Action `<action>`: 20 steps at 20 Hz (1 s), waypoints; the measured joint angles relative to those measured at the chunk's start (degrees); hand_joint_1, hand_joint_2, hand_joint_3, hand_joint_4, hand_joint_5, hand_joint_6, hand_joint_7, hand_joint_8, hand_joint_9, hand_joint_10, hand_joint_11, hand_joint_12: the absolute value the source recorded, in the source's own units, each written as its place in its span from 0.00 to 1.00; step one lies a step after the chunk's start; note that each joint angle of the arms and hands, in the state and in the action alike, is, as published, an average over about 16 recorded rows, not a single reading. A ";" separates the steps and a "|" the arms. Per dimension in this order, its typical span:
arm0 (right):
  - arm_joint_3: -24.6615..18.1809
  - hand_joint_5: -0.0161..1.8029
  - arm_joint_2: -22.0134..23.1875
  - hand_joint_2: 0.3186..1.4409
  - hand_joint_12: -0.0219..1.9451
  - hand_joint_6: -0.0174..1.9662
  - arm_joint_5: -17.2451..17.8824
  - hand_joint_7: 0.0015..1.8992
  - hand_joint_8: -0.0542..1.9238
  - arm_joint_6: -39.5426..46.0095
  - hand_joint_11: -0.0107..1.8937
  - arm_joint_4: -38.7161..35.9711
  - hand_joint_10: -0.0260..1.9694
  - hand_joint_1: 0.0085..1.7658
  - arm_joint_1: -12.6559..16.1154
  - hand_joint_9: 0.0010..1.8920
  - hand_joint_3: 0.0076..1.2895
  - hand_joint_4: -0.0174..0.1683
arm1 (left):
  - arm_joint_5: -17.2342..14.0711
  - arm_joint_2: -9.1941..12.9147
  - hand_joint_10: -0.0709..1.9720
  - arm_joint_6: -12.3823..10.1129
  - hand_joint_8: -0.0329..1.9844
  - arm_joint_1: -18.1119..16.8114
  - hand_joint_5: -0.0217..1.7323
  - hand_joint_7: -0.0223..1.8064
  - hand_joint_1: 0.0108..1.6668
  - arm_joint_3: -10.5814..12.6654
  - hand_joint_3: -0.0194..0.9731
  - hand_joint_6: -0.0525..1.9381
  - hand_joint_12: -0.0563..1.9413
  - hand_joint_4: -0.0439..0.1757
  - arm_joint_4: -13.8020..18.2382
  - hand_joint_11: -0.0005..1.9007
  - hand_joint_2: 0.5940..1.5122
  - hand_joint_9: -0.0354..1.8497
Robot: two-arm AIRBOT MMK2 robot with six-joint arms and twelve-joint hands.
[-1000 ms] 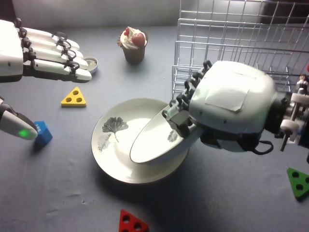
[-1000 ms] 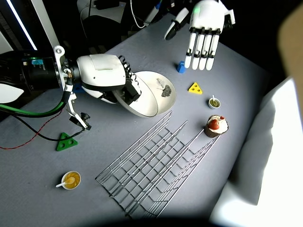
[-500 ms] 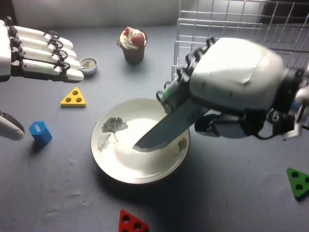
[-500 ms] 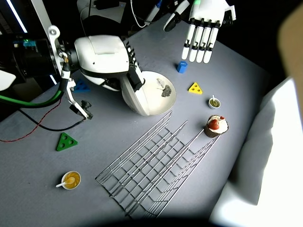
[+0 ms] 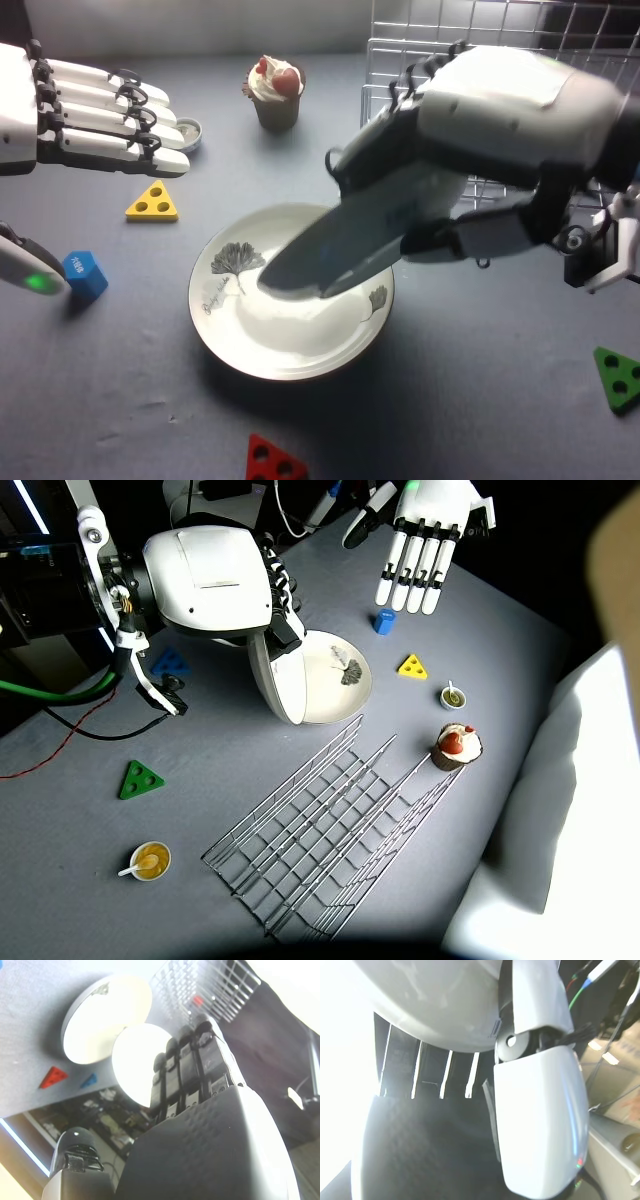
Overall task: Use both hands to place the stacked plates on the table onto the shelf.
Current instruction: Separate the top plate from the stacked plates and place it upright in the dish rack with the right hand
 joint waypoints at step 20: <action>11.29 0.54 3.75 0.53 0.70 0.44 4.80 0.59 0.28 38.57 0.52 -8.49 0.30 0.83 7.41 0.64 0.00 0.05 | -1.44 -0.30 0.04 0.57 0.02 0.09 0.12 0.14 0.02 0.47 0.04 0.03 0.04 0.19 0.95 0.10 0.50 0.13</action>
